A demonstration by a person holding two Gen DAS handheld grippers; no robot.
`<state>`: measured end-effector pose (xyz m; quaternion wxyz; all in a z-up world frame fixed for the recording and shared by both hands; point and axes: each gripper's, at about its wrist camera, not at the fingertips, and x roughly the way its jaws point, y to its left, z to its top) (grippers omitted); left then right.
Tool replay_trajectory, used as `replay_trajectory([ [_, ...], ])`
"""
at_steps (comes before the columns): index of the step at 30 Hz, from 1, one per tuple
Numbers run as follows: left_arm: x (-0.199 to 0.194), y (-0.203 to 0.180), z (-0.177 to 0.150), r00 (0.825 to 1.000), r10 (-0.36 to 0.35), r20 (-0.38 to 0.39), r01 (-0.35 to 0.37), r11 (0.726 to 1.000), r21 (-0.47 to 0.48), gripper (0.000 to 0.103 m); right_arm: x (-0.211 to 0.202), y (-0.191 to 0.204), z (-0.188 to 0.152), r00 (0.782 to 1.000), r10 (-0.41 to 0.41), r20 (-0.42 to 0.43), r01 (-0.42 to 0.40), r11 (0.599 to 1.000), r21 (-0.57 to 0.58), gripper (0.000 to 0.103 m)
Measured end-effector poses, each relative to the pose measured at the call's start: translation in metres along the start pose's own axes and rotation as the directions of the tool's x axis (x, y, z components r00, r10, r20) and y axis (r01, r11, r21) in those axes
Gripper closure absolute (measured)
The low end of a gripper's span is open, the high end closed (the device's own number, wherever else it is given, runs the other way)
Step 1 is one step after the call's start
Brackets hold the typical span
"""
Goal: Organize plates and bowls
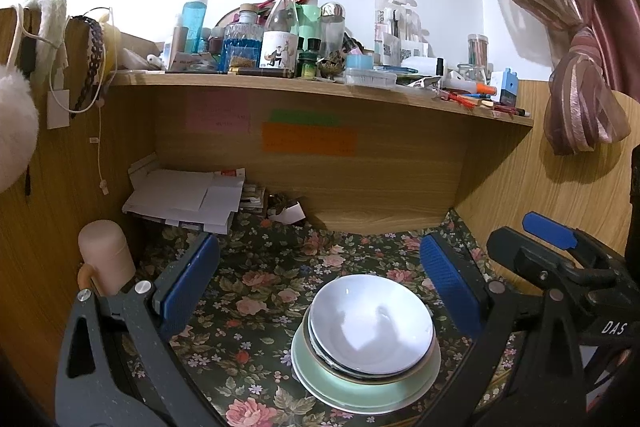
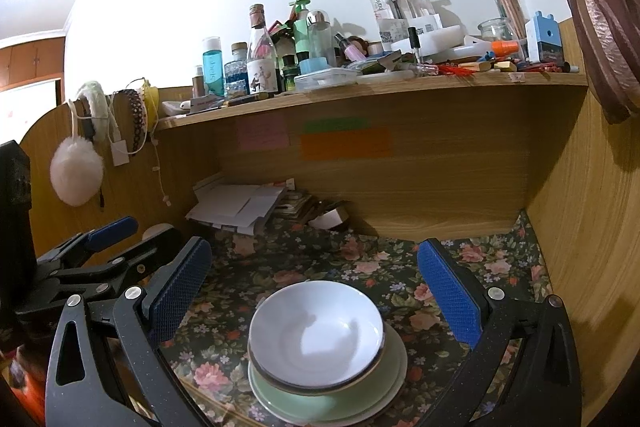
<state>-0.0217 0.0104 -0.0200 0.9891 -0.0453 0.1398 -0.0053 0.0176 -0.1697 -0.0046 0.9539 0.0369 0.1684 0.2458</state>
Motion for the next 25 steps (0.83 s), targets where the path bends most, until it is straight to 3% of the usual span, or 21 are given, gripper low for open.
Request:
replay_trajectory([
  [25, 0.0079, 0.0013, -0.0003, 1.000, -0.015, -0.017, 0.015, 1.000, 0.010, 0.001, 0.0049, -0.0078, -0.0023, 1.000, -0.004, -0.012, 0.004, 1.000, 0.006, 0.000],
])
